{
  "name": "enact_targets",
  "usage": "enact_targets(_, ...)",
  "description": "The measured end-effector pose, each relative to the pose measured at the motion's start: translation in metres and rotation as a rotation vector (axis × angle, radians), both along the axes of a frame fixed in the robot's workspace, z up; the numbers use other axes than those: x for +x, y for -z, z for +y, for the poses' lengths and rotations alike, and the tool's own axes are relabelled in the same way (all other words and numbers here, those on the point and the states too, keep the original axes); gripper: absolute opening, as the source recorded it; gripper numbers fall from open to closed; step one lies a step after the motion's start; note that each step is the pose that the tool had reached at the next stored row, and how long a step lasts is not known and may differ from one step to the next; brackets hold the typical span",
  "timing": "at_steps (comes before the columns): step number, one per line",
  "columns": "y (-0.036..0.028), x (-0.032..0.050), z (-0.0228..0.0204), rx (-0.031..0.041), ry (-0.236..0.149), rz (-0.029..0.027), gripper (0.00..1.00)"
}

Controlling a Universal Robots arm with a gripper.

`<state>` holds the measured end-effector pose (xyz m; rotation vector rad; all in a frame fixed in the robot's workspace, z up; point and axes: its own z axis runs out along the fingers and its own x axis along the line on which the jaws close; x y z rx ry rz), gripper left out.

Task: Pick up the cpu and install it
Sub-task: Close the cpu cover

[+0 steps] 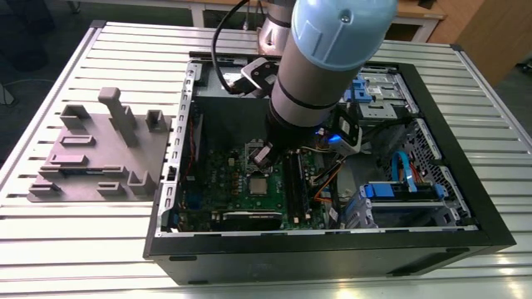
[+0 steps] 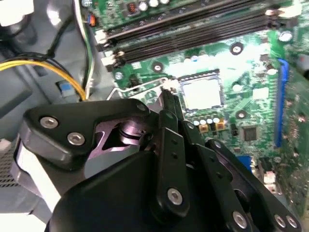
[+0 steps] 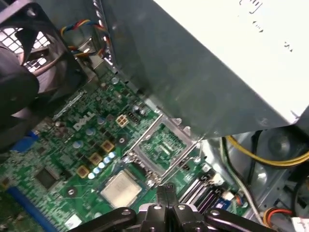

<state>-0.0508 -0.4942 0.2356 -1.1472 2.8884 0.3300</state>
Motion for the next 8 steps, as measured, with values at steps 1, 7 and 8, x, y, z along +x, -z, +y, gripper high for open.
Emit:
enact_targets(1, 0.0002, 0.0004, 0.0, 0.007, -0.004, 0.0001, 0.11)
enact_targets(7, 0.0034, 0.0156, 0.0001, 0.0296, -0.01, -0.0002, 0.11)
enact_targets(8, 0.0034, 0.0178, 0.0002, 0.0473, -0.011, -0.0002, 0.11)
